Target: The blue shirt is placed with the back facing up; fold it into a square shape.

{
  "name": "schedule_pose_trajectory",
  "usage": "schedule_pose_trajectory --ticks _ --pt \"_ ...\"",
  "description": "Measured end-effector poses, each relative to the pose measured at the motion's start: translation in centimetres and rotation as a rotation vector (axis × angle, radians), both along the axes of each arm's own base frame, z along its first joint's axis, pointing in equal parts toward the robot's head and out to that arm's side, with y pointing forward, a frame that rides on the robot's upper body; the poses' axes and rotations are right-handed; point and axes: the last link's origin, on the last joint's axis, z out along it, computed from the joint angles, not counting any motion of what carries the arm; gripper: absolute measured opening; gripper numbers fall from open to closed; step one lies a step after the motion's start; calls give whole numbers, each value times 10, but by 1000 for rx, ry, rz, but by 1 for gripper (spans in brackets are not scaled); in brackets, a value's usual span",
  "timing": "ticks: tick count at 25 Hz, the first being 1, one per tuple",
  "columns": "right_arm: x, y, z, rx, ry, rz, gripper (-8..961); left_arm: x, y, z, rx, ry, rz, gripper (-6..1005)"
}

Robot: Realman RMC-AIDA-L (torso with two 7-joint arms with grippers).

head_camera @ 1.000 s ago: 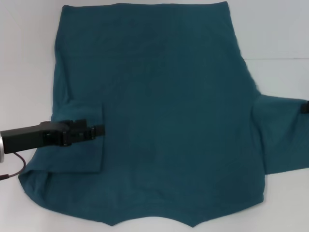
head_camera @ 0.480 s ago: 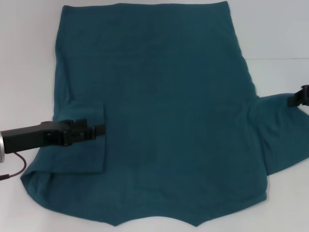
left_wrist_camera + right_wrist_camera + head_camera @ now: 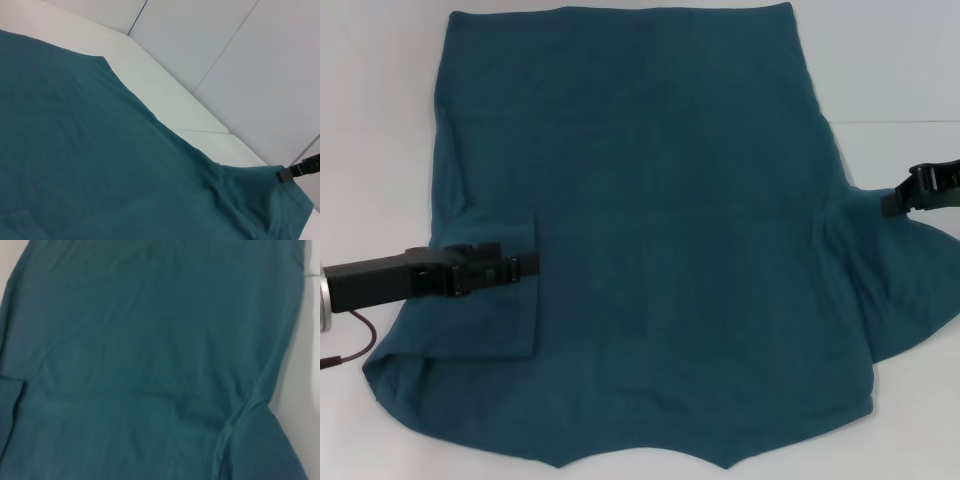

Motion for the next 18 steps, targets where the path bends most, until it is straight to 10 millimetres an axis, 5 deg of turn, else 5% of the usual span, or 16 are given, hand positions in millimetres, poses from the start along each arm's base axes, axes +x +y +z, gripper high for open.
schedule_pose_trajectory --ticks 18 --pt "-30 9 -60 -58 -1 -2 104 -1 4 -1 18 -9 25 846"
